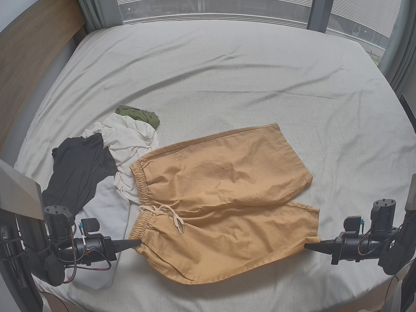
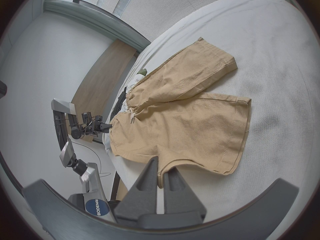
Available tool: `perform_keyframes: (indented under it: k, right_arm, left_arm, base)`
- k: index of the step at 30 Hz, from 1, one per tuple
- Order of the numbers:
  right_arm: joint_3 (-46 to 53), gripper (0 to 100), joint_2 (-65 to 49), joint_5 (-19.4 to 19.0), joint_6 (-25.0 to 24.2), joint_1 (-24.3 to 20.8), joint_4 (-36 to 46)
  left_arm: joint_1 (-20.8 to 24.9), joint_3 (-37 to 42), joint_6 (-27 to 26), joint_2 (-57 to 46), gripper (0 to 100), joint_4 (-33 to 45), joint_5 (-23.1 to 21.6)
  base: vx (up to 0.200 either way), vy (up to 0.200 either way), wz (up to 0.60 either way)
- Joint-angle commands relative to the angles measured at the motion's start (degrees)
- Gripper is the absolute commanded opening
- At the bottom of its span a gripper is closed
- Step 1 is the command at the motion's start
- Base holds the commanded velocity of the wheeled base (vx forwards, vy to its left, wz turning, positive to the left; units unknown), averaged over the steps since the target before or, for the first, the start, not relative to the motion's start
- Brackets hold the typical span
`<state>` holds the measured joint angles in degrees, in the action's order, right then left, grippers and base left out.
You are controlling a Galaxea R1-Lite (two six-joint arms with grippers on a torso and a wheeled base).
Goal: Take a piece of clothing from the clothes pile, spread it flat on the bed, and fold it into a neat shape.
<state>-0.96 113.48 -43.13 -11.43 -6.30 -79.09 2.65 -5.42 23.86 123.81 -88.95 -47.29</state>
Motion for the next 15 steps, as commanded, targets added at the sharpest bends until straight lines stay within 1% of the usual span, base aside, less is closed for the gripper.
perform_keyframes:
  k: [1, 6, 12, 15]
  right_arm:
    - [0.96, 0, 0.25, -0.02, -2.36, 0.15, -4.49]
    - [0.96, 0, 2.01, 0.06, -4.65, 0.15, -9.06]
    - [-0.27, 0, 2.09, 0.06, -5.79, -0.11, -9.15]
    - [-1.85, 0, 1.74, 0.15, -8.25, -0.11, -9.15]
  left_arm:
    - [0.61, -1.87, 2.42, -2.34, 0, -0.17, 0.09]
    - [1.57, -2.75, 4.44, -3.22, 0, -0.17, 0.09]
    - [2.63, -3.54, 5.06, -3.22, 0, -0.17, 0.35]
    - [2.45, -4.16, 5.76, -3.31, 0, -0.25, 0.35]
  base:
    - [0.0, 0.0, 0.0]
    - [0.0, 0.0, 0.0]
    - [0.0, 0.0, 0.0]
    - [0.0, 0.0, 0.0]
